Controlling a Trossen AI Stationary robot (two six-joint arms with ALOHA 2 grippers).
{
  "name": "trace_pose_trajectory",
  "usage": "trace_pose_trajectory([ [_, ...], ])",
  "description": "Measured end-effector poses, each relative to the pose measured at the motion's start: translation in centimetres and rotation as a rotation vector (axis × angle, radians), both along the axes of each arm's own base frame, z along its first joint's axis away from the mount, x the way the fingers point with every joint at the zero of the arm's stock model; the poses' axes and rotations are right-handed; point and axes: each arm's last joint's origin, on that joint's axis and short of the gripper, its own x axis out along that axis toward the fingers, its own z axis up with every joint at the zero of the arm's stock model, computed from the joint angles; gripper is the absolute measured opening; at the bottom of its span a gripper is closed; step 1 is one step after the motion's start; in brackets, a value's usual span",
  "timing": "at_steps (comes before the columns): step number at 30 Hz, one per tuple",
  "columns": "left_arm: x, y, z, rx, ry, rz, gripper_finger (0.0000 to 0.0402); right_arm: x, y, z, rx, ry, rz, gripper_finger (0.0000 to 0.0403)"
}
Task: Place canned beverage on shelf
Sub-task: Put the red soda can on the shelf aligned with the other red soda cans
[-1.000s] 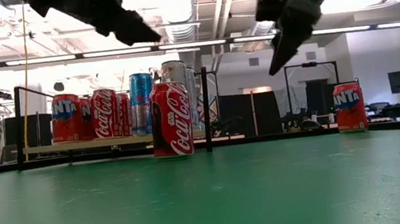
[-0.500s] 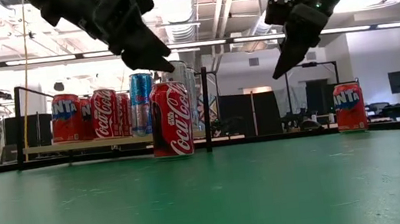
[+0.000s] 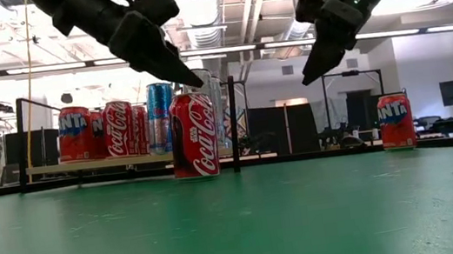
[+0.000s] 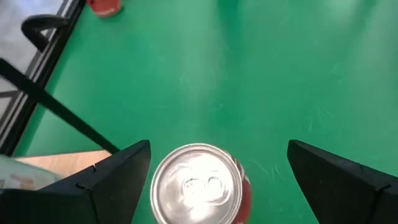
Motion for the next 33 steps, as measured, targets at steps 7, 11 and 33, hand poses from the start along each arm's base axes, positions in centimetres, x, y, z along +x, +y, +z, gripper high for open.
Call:
trace_pose_trajectory([
  [7, 0.6, 0.9, -1.2, -0.007, 0.03, 0.012, 0.0365, 0.2, 0.0, 0.2, -0.013, -0.031, 0.002, 0.0372],
  [11, 0.7, 1.6, -1.8, -0.014, 0.056, 0.03, 0.0365, 0.2, 0.0, 0.2, -0.025, -0.029, 0.01, 0.0372],
  [33, 0.4, 1.8, -2.1, -0.052, 0.095, -0.035, 0.0275, -0.1, -1.2, 0.3, -0.058, -0.031, -0.014, 0.0372],
])
